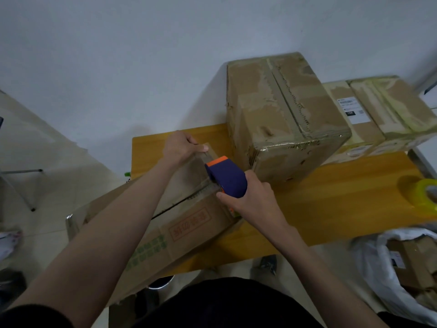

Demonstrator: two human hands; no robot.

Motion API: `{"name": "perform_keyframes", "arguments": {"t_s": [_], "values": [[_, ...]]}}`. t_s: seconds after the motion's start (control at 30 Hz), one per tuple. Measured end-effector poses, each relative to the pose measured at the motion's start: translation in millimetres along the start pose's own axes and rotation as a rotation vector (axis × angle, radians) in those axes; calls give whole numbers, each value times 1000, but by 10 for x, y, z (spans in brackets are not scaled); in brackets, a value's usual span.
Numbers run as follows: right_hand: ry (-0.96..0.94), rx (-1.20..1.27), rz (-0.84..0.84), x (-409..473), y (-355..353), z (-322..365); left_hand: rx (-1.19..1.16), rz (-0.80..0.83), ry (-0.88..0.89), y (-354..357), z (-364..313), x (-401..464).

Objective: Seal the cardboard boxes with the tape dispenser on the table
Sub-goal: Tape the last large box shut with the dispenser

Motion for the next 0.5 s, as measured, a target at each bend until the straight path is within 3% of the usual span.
{"name": "perform_keyframes", "arguments": {"t_s": [0.5], "values": [[-42,13,-52,-480,-338,-169,-100,-52,7,41,21,-42]]}}
Point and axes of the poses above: each hand's wrist, its own x-axis towards the middle knuckle, its own y-axis out of the palm, z = x × y, the point moved 7 cm from there along x, towards the middle knuckle, and after that the axes turned 13 degrees about x, right-handed, at the moved point
